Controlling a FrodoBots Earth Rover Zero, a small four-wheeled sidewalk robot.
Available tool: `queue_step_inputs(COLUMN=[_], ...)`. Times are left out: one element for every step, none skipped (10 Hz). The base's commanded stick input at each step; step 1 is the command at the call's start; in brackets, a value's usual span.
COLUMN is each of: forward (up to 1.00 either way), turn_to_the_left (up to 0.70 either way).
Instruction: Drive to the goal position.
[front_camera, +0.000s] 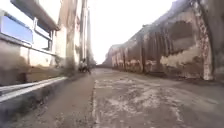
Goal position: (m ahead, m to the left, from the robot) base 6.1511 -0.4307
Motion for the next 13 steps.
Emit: queue_step_inputs(forward=[0.7, 0.7, 0.7, 0.7, 0.7, 0.7, 0.7, 0.7, 0.7, 0.7, 0.7, 0.7, 0.7], turn_to_the_left=[0.0, 0.0, 0.0, 0.0, 0.0, 0.0, 0.0, 0.0, 0.0, 0.0, 0.0, 0.0, 0.0])
